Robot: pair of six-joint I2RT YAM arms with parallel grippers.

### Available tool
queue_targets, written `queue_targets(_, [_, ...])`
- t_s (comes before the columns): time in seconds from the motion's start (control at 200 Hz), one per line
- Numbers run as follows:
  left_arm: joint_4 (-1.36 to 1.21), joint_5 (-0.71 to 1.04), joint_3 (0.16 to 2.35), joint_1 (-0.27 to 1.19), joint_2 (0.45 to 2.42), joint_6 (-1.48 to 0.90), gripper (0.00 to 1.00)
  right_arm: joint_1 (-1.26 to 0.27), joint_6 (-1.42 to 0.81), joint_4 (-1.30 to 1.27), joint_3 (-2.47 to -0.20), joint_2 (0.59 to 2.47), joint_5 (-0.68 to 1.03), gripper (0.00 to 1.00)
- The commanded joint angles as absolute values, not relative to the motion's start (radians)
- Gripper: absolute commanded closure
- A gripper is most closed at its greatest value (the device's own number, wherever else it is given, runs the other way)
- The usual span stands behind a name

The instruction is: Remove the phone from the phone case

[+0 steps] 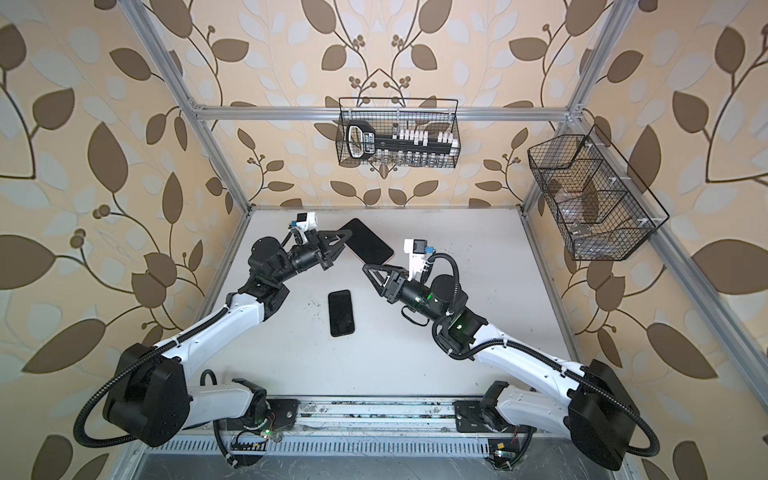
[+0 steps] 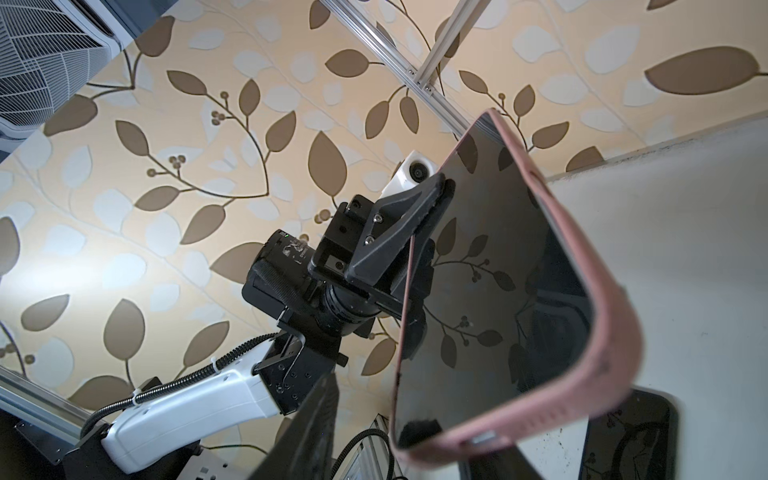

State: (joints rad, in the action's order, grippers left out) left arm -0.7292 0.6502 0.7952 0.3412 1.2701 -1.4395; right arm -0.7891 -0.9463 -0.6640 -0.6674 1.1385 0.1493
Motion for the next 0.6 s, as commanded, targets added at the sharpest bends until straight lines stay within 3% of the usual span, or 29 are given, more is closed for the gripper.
queue_targets(0.0, [-0.799, 0.645, 0.795, 0.350, 1.229, -1.425, 1.00, -0.816, -1.004, -0.784, -0.676, 1.159, 0.113, 0.59])
queue_targets(0.595, [-0.773, 0.644, 0.785, 0.350, 1.203, -1.418, 1.00, -0.843, -0.960, -0.750, -0.702, 1.191, 0.033, 0.79])
